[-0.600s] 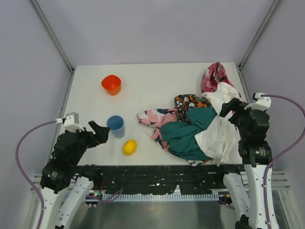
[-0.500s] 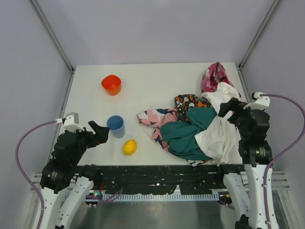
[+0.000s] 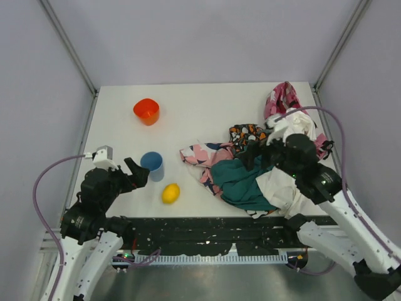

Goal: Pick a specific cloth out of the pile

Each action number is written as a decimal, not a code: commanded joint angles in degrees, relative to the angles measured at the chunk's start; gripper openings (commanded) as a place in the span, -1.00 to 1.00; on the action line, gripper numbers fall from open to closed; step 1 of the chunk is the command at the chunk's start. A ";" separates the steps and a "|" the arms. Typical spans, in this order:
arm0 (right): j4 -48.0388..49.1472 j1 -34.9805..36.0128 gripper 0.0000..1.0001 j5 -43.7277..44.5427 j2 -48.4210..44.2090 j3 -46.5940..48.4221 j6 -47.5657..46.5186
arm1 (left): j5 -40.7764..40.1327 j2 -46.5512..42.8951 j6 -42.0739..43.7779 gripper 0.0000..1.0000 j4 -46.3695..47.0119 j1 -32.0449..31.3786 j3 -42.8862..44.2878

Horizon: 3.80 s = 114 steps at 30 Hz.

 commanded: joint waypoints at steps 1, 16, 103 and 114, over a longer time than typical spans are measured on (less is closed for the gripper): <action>-6.92 24.79 0.90 22.79 11.16 6.95 -10.19 | 2.16 1.30 1.83 0.99 3.57 0.14 -0.30; -11.19 42.79 0.91 26.65 41.07 3.11 -25.43 | 2.34 0.95 3.33 0.99 4.45 0.14 -2.05; 3.86 -35.17 -0.89 30.34 37.21 -5.34 6.75 | 33.80 109.23 -23.83 0.34 45.85 -28.87 50.31; 4.21 -35.17 -0.89 28.32 38.62 -5.60 7.10 | 32.49 113.63 -24.98 -1.00 41.72 -30.10 55.42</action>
